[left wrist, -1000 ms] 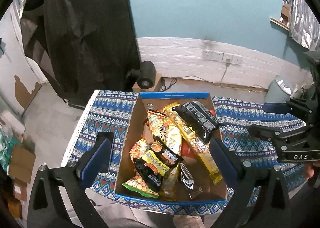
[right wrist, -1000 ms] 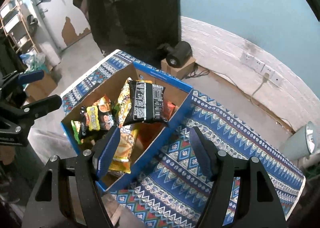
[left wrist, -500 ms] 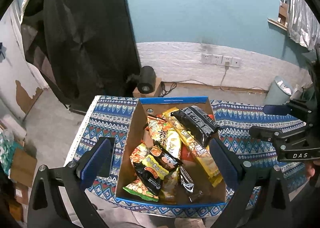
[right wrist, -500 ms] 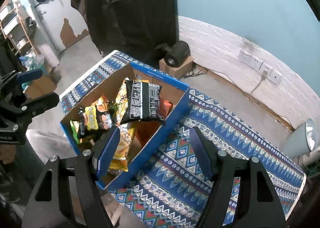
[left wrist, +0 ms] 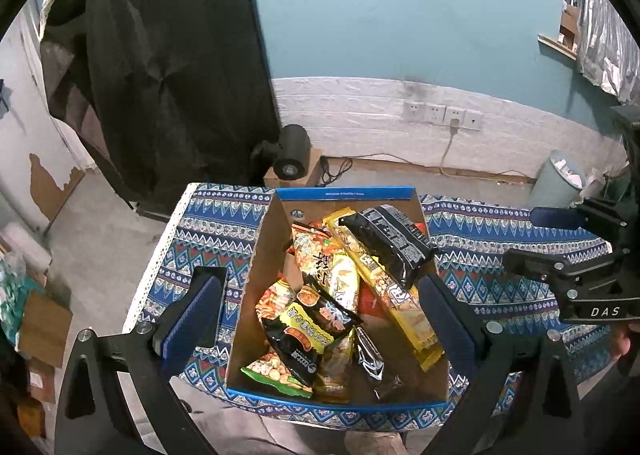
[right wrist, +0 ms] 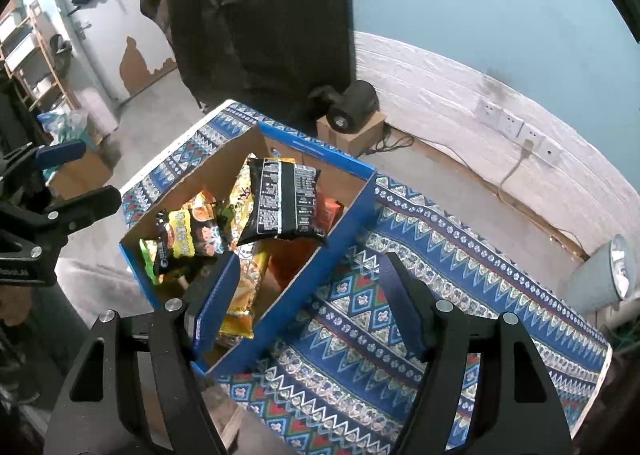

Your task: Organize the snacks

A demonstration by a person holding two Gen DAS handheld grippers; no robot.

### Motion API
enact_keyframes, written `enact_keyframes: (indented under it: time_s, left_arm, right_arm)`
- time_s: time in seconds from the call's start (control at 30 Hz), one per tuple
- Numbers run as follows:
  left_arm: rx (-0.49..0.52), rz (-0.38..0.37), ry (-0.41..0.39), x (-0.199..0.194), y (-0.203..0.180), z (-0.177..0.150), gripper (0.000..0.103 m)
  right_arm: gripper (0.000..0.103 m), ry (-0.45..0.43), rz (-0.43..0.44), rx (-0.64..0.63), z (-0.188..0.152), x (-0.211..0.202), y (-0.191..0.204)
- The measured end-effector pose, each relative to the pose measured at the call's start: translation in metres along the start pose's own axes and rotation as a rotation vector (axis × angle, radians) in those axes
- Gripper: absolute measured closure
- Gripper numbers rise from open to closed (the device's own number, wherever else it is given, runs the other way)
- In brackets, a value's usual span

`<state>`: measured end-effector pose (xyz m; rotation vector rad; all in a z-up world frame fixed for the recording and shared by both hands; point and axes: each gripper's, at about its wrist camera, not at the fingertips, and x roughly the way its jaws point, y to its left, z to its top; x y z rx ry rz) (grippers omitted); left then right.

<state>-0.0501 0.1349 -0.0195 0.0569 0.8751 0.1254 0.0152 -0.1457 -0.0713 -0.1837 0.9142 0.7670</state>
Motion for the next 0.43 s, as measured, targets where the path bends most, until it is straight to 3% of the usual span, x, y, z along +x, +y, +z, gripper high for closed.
enact_keyframes:
  time_s: [0.43]
  left_arm:
    - [0.022, 0.007, 0.013, 0.0036, -0.0056, -0.0005, 0.003]
  right_arm:
    - [0.031, 0.009, -0.001, 0.008, -0.0025, -0.0019, -0.0029]
